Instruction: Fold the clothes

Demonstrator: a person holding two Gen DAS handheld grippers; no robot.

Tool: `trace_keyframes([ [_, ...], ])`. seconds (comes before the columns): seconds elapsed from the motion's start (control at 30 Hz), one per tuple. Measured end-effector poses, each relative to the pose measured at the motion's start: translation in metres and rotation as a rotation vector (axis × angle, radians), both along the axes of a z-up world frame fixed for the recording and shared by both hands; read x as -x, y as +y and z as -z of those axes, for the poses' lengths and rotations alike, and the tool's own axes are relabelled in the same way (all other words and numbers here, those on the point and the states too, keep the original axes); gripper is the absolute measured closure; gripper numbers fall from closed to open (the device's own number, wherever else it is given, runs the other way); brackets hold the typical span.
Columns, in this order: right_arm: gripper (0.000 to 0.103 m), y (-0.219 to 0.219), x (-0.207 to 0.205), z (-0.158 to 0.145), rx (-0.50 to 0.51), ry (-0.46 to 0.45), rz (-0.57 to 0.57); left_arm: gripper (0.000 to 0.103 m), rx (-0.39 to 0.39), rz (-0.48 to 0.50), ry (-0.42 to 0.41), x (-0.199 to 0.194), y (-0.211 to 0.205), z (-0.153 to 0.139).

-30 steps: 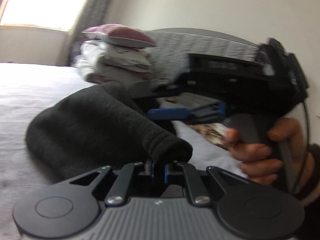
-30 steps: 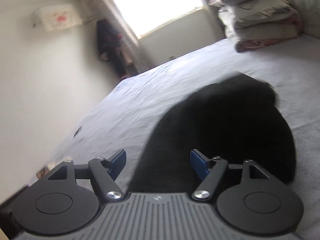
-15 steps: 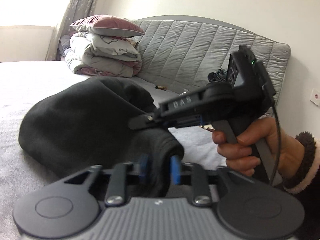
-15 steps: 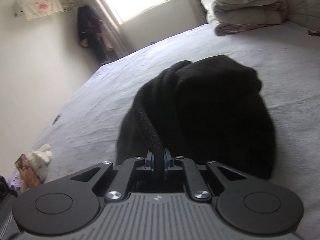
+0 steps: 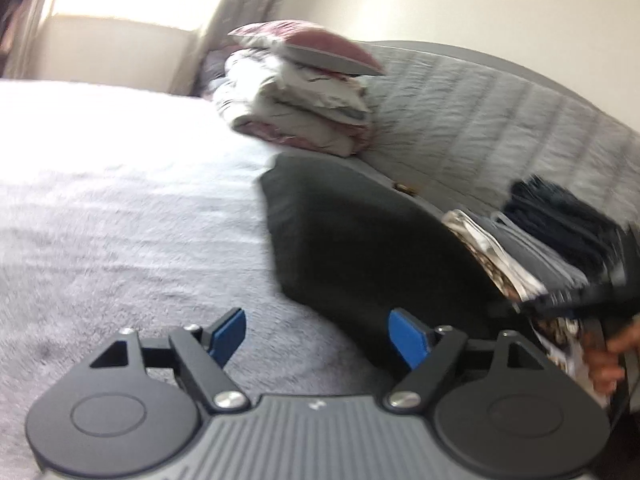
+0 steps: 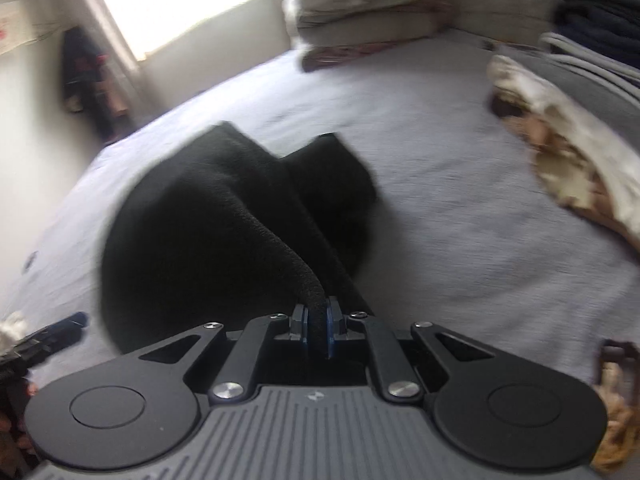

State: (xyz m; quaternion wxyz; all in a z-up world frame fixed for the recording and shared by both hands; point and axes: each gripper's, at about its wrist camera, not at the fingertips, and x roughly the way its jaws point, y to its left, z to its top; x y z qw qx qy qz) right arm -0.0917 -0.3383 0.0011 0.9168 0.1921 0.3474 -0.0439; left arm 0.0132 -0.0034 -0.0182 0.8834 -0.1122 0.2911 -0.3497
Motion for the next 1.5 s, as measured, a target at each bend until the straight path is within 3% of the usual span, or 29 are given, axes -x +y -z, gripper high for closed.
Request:
trace_keyframes([
  [0.1, 0.094, -0.011, -0.001, 0.010, -0.002, 0.041, 0.039, 0.022, 0.057, -0.024, 0.069, -0.019, -0.006, -0.003],
  [0.27, 0.089, -0.022, -0.007, 0.013, -0.103, 0.031, 0.018, 0.023, 0.068, -0.016, 0.059, -0.044, -0.033, -0.017],
  [0.4, 0.065, -0.031, -0.009, 0.011, -0.168, 0.015, 0.012, 0.033, 0.042, -0.055, 0.044, -0.056, -0.061, -0.028],
  [0.57, 0.064, -0.043, -0.015, 0.001, -0.220, 0.005, 0.017, 0.085, -0.004, -0.093, -0.027, -0.047, -0.082, -0.040],
  [0.73, 0.063, -0.045, -0.013, -0.017, -0.243, -0.090, 0.010, 0.089, -0.050, -0.109, -0.116, -0.033, -0.102, -0.053],
  [1.0, 0.057, -0.023, -0.014, -0.041, -0.329, -0.258, -0.122, 0.090, -0.096, 0.101, -0.259, 0.018, -0.130, -0.069],
  [1.3, 0.048, 0.001, -0.014, -0.069, -0.350, -0.376, -0.242, 0.091, -0.145, 0.330, -0.290, 0.072, -0.150, -0.053],
  [1.37, 0.048, 0.005, -0.016, -0.068, -0.316, -0.368, -0.228, 0.091, -0.159, 0.349, -0.298, 0.079, -0.152, -0.049],
  [1.43, 0.056, 0.007, -0.019, -0.067, -0.270, -0.360, -0.215, 0.090, -0.164, 0.349, -0.298, 0.081, -0.150, -0.048],
  [1.5, 0.086, 0.003, -0.023, -0.063, -0.259, -0.332, -0.205, 0.089, -0.157, 0.351, -0.263, 0.075, -0.145, -0.049],
])
